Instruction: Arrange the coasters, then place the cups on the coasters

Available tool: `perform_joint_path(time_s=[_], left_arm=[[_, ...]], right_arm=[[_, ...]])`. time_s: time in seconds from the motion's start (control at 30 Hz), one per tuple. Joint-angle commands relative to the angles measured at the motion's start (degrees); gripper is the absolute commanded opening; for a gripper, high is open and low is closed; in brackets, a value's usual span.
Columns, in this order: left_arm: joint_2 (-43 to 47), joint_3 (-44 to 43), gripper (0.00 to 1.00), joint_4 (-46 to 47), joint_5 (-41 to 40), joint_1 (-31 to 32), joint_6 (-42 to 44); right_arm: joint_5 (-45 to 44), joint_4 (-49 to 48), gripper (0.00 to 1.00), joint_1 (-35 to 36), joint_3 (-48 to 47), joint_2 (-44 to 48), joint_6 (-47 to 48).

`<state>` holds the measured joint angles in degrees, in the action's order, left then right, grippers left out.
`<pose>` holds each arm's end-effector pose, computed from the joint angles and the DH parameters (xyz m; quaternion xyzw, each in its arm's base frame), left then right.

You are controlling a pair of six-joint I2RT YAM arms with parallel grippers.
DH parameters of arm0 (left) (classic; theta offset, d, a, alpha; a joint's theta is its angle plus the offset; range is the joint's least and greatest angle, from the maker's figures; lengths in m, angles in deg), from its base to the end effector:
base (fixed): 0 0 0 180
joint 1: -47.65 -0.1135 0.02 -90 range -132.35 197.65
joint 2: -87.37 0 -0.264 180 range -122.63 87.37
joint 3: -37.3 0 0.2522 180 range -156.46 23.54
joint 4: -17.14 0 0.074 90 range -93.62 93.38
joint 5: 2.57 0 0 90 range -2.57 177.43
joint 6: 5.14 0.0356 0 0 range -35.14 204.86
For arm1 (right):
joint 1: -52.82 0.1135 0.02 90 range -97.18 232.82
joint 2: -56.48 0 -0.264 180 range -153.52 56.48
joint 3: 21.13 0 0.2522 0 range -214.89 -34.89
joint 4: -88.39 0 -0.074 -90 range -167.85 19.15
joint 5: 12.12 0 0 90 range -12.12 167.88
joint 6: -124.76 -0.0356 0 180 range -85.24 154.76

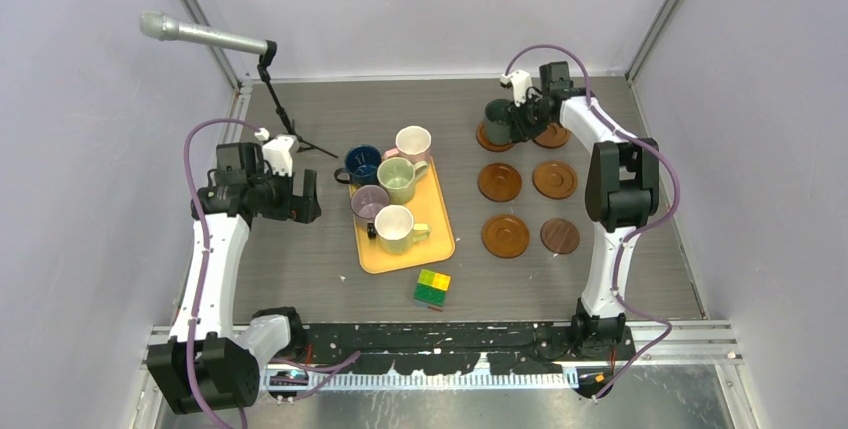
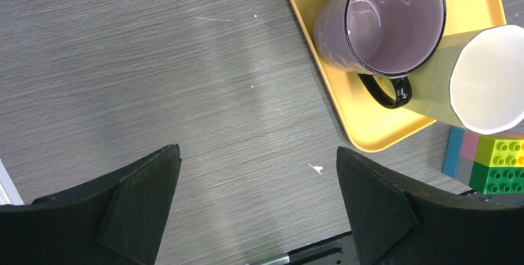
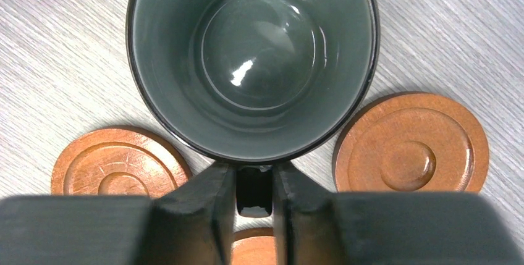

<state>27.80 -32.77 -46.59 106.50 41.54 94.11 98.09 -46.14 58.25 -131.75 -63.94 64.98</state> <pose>0.1988 0.0096 0.3009 0.0779 0.9341 -0.1142 0.3293 0.4601 0.0561 0.2100 -0.3375 0.8785 0.1005 0.3229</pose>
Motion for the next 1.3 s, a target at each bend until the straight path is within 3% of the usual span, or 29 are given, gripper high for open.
perform_joint_path(time_s=[0.0,0.13,0.2,0.47,0.7,0.83,0.97,1.27], left_arm=[[-0.1,-1.3,1.00,0.1,0.6,0.1,0.4],[-0.3,-1.3,1.00,0.1,0.8,0.0,0.4],[-0.2,-1.4,1.00,0.0,0.6,0.1,0.5],[0.4,-2.0,1.00,-1.5,1.8,0.1,1.2],[1.6,-3.0,1.00,-3.3,1.9,0.1,1.6],[2.3,-2.9,1.00,-4.1,2.0,0.1,1.4],[2.6,-3.5,1.00,-5.6,2.1,0.1,1.3],[6.1,-3.1,1.00,-7.9,1.5,0.1,2.0]], right_arm=[[2.5,-2.7,0.36,-0.7,-2.4,1.3,1.8],[3.4,-2.0,0.53,-0.9,-2.2,2.0,2.1],[3.7,-1.1,0.58,-0.9,-2.4,2.9,2.2],[3.1,7.5,0.69,-0.9,-2.3,12.0,4.1],[4.7,20.0,0.71,0.9,-3.5,21.4,3.5],[2.0,24.2,0.72,8.0,-1.0,26.4,2.2],[-1.4,25.4,0.71,19.5,2.2,29.3,-0.3],[-0.1,23.4,0.71,36.5,7.5,27.0,-4.7]])
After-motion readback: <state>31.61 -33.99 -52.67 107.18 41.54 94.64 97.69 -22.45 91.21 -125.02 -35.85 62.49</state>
